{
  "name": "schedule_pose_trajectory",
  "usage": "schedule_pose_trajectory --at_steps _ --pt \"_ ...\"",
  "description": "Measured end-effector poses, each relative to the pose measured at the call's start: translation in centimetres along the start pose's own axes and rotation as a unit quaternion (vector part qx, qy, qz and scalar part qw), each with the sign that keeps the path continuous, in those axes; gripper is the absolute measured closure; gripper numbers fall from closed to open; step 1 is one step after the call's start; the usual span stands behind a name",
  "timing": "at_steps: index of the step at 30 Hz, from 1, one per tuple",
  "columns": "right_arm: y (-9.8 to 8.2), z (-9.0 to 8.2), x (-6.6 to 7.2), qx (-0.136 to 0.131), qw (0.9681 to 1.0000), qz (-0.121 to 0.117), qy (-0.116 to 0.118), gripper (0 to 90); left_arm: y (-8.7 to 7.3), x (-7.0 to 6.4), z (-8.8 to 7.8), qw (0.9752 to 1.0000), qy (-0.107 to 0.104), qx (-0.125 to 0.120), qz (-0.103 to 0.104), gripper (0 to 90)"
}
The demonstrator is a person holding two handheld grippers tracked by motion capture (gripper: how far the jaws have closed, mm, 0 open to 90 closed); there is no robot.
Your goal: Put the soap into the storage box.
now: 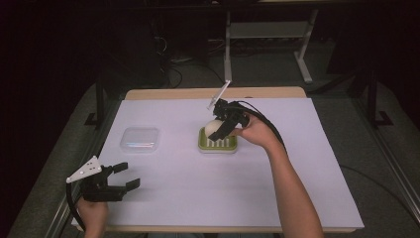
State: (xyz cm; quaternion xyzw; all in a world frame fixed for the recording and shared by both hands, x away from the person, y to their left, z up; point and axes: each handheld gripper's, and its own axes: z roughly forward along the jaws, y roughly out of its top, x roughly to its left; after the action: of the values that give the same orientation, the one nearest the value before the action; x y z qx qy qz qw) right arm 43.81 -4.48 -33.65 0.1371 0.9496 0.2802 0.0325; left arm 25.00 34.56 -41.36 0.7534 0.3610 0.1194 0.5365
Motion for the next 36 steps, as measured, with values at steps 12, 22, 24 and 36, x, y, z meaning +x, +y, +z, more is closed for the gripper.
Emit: schedule_pose_trajectory --at_steps 12,22,24,36 --pt "-0.8 1.3 -1.0 0.010 0.9997 0.021 -0.002 23.6 0.0 0.0 0.1 1.0000 -0.001 0.002 0.001 13.1" --pt "-1.4 2.3 -1.9 0.014 0.9992 0.036 -0.002 23.6 0.0 0.0 0.1 1.0000 0.000 0.003 0.003 13.1" --pt "-1.6 2.5 -2.1 0.015 0.9992 0.038 -0.003 23.6 0.0 0.0 0.1 1.0000 0.000 0.004 0.003 13.1" --pt "-2.1 3.5 -2.5 0.012 0.9988 0.047 -0.003 23.7 0.0 -0.1 0.2 1.0000 -0.001 0.001 0.000 13.1"
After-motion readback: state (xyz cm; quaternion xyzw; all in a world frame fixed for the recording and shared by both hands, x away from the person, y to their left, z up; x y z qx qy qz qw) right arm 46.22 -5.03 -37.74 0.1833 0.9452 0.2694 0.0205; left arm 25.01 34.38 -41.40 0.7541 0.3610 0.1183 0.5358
